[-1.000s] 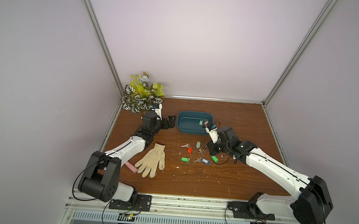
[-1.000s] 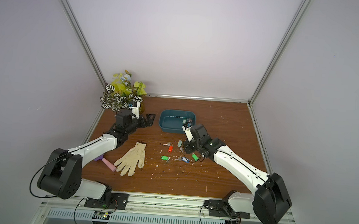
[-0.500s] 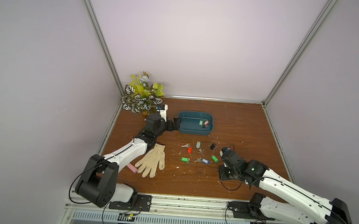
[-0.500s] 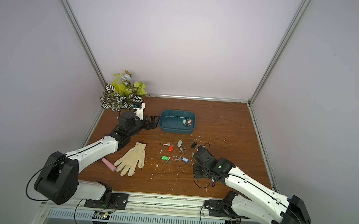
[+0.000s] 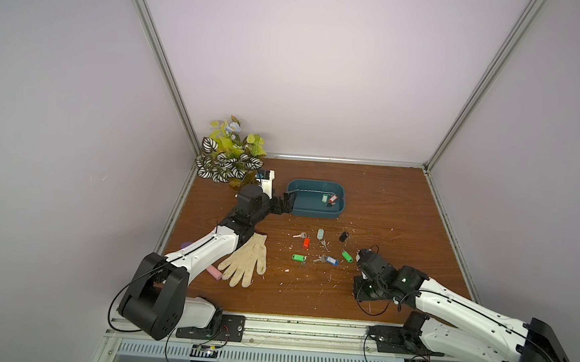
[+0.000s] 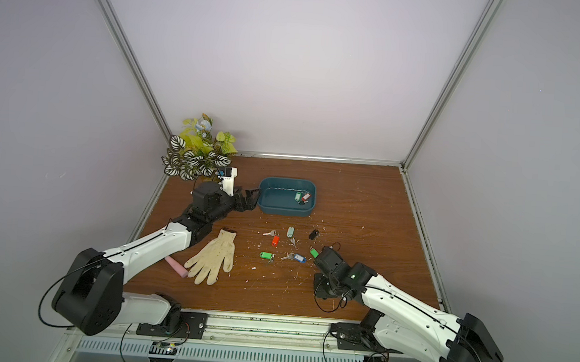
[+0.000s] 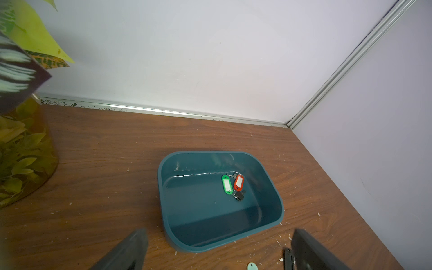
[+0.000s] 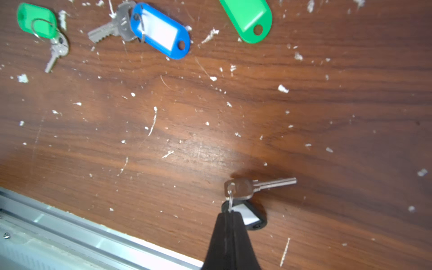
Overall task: Take the keys out of the storage box
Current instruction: Place the key at the center of the board.
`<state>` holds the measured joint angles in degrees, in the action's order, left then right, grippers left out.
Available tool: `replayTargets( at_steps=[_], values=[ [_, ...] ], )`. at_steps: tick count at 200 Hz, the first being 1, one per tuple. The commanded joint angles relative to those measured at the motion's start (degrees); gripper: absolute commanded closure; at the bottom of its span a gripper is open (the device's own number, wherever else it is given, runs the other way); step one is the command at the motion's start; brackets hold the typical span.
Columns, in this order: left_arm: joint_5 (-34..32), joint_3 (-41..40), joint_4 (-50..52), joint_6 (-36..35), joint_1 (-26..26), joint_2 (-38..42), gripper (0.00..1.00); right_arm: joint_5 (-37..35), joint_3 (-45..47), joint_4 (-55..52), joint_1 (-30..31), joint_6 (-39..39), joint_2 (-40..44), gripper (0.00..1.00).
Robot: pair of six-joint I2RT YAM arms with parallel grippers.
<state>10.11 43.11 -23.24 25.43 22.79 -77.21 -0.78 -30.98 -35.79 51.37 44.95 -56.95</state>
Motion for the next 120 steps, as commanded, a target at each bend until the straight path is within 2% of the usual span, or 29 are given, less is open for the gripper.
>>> replayTargets(
  at_steps=[1,21,41,52,75,104,115,120],
  values=[
    [-0.61,-0.67,-1.28,-0.92,0.76,0.82,0.00,0.73,-0.64,4.21,0.22,-1.36,-3.42,1.00],
    [-0.53,-0.44,-1.10,-1.00,1.28,0.76,0.00,-0.70,-2.11,3.92,0.22,-2.59,-6.27,0.95],
    [-1.13,0.47,-0.37,-1.31,2.60,0.11,0.00,-2.67,-3.91,2.34,0.22,-3.62,-5.82,0.74],
    [-1.91,1.42,0.64,-1.61,3.95,-0.66,0.00,-5.18,-5.68,0.46,0.22,-4.19,-3.91,0.59],
    [-4.67,3.52,2.59,-2.07,7.37,-2.55,0.00,-12.37,-11.61,-1.56,0.22,-7.75,2.23,0.44],
    [-8.24,7.61,5.06,-1.73,11.88,-7.06,0.00,-21.83,-16.70,6.25,-0.38,-15.66,7.36,0.14],
    [-10.08,11.29,8.17,-2.11,13.56,-10.64,0.00,-23.15,-17.34,11.24,-1.74,-19.43,6.74,0.02],
    [-10.82,13.60,9.66,-2.30,14.14,-12.51,0.00,-23.14,-17.71,13.37,-2.55,-20.87,5.84,0.01]
  ],
)
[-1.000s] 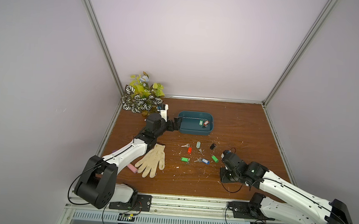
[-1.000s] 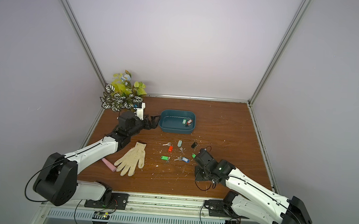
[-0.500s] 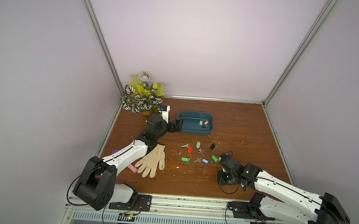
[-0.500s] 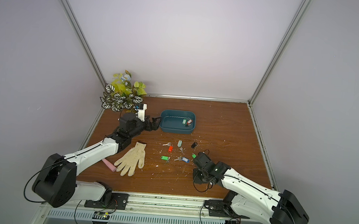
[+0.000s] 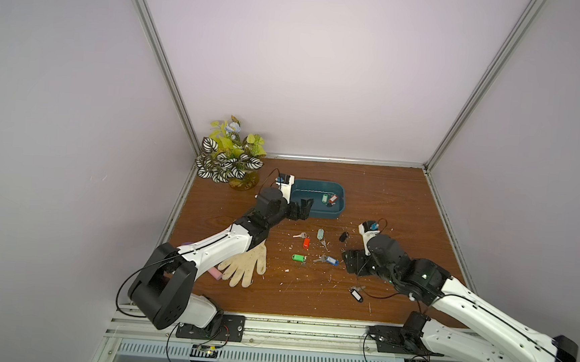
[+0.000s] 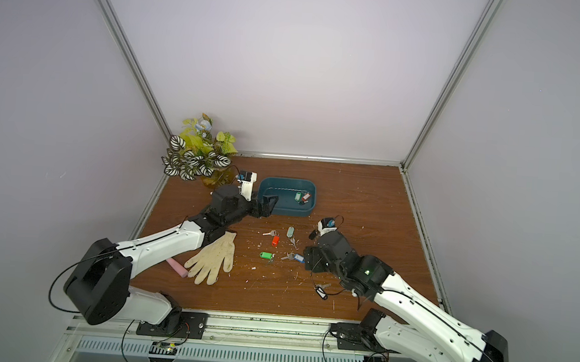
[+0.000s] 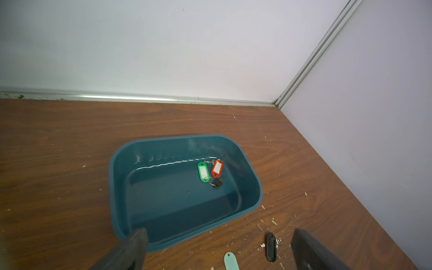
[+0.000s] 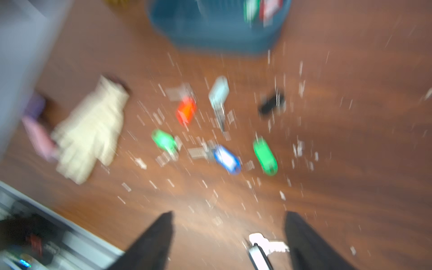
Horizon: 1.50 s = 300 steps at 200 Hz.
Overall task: Take the keys out of the storage box
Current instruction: Place the key at the center of the board, then move the key to the storage box.
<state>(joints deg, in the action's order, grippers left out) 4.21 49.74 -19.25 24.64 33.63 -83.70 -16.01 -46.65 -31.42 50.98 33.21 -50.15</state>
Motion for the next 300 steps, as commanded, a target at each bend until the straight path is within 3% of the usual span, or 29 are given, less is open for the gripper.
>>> replayTargets(
  at_steps=[1,36,72,118,139,166,265,300],
  values=[
    [-5.05,7.41,5.99,-1.57,3.43,-6.42,0.00,-7.86,-2.08,9.36,-2.40,-9.39,-1.20,0.01],
    [-6.53,22.72,15.15,-3.34,4.64,-19.07,0.01,-6.30,-6.66,14.63,-10.39,-15.68,-10.76,0.00],
    [-7.87,37.54,24.86,-7.08,4.78,-29.70,0.05,2.67,-3.59,22.22,-19.47,-19.34,-11.37,0.00],
    [-9.40,45.71,32.45,-11.81,4.47,-37.59,0.12,7.59,-2.77,24.25,-26.18,-21.00,-14.45,0.00],
    [-11.16,51.13,39.34,-12.63,4.21,-41.42,0.19,9.57,-3.18,24.81,-27.23,-21.30,-16.22,0.00],
    [-12.04,56.46,45.02,-15.23,3.96,-44.71,0.19,9.75,-3.80,25.53,-28.16,-21.77,-18.82,0.00],
    [-5.95,70.61,51.12,-20.95,0.98,-54.99,0.23,10.74,-10.98,24.82,-29.96,-23.76,-28.89,0.00],
    [-4.30,72.25,51.76,-21.33,0.65,-57.03,0.23,11.46,-11.96,24.83,-30.37,-24.08,-31.01,0.01]
  ],
)
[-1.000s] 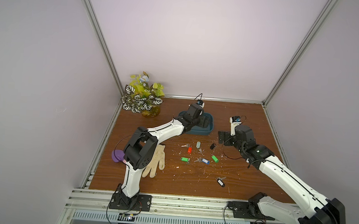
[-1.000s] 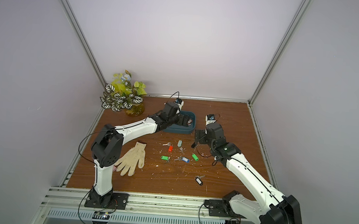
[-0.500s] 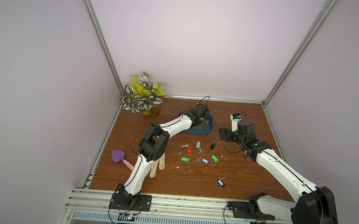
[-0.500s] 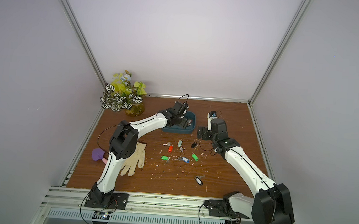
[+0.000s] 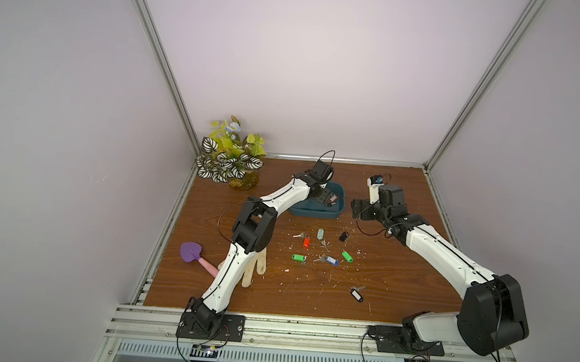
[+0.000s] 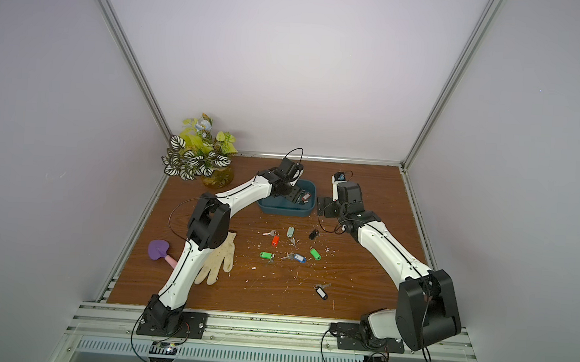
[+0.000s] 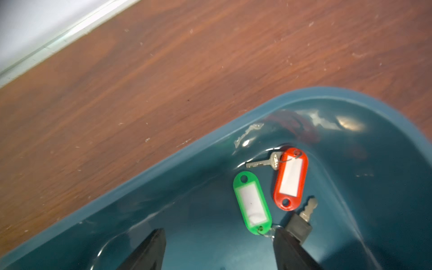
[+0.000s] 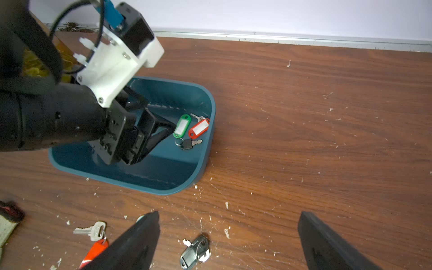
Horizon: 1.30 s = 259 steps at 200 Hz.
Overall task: Take the keys out of the storage box
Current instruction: Move the key to the storage box.
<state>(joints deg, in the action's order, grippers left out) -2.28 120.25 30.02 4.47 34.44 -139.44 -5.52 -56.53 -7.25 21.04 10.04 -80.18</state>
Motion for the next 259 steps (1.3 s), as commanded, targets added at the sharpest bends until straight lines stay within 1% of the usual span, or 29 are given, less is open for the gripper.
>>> replayTargets(
  at_steps=[1,41,70,89,119,131,156,184,202,225,234,259],
  values=[
    [2.24,1.74,2.45,-1.14,-0.16,-1.33,0.23,1.05,-2.13,0.61,-0.45,-0.91,-1.00,0.01],
    [4.43,3.52,2.41,-0.14,-0.23,-3.99,0.25,1.65,-2.88,0.67,-0.79,-1.25,-2.73,0.00],
    [5.11,6.33,2.41,0.95,-0.20,-6.44,0.30,1.83,-3.77,0.31,-0.77,-1.99,-4.08,0.00],
    [3.30,7.22,2.41,2.26,-0.48,-7.43,0.32,1.65,-3.88,0.08,-0.82,-2.22,-4.28,0.01],
    [0.18,6.13,2.46,5.63,-2.57,-6.96,0.41,1.36,-3.70,0.39,-0.91,-2.67,-4.32,0.00],
    [-1.32,5.57,2.41,6.25,-3.26,-6.49,0.43,1.33,-3.62,0.52,-0.90,-2.77,-4.36,0.01],
    [-4.41,5.24,2.47,6.69,-3.68,-5.76,0.42,1.89,-3.69,0.75,-0.97,-2.84,-4.71,0.00],
    [-6.19,5.18,2.48,6.85,-3.68,-5.32,0.43,2.27,-3.82,0.80,-0.96,-2.92,-4.82,0.01],
    [-6.00,5.26,2.35,7.04,-3.70,-4.61,0.42,2.43,-3.79,0.84,-0.96,-3.01,-4.72,0.00],
    [-3.91,5.34,2.15,6.82,-3.70,-2.86,0.40,3.07,-3.67,1.02,-0.98,-3.01,-4.81,0.00],
    [-4.04,5.35,2.04,6.72,-3.68,-2.07,0.38,3.42,-3.69,1.07,-0.95,-3.01,-4.84,0.00],
    [-5.01,5.34,1.49,6.42,-3.24,-0.52,0.37,4.09,-3.67,1.18,-0.97,-3.01,-4.90,0.00]
  ],
)
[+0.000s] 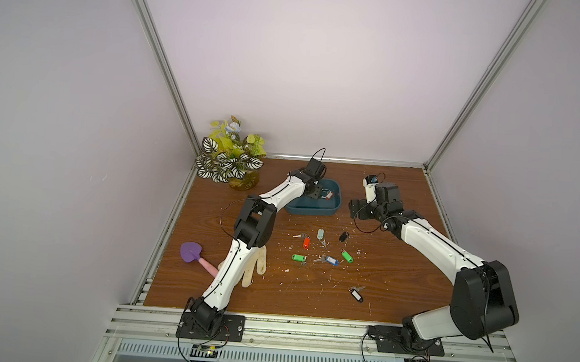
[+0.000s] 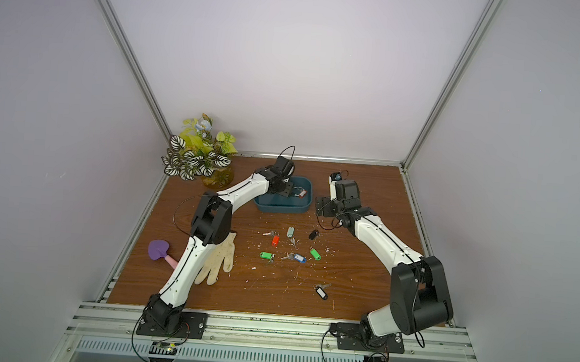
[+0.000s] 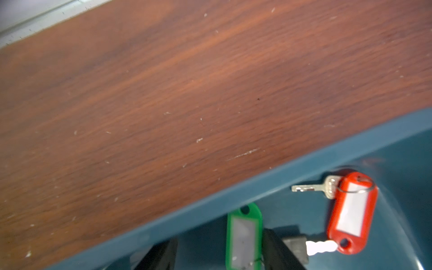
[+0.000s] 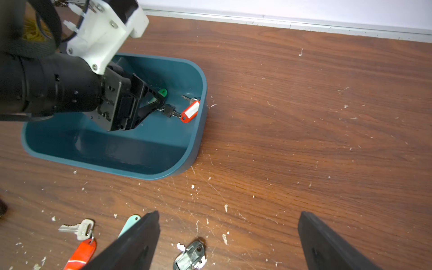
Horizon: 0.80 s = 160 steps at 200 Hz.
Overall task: Take the keys out of the storage box
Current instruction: Move the key to the storage box, then pick up the key from the storage box.
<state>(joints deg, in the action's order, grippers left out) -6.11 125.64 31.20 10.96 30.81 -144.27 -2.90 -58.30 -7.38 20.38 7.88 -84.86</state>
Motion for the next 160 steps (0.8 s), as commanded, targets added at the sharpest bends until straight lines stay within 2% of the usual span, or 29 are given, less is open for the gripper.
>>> replayTargets(
  at_steps=[1,70,160],
  values=[
    [-1.18,-0.06,0.33,-0.07,0.39,4.33,0.38,1.48,-1.95,1.31,-0.33,-0.85,-0.22,0.00],
    [1.45,-1.44,0.29,1.54,0.50,3.77,0.39,2.71,-1.99,1.31,-0.30,-0.76,-0.84,0.00],
    [5.15,-7.28,-1.97,3.63,0.82,3.78,0.43,3.86,-2.36,1.29,-0.29,-0.76,-1.62,0.00]
  ],
)
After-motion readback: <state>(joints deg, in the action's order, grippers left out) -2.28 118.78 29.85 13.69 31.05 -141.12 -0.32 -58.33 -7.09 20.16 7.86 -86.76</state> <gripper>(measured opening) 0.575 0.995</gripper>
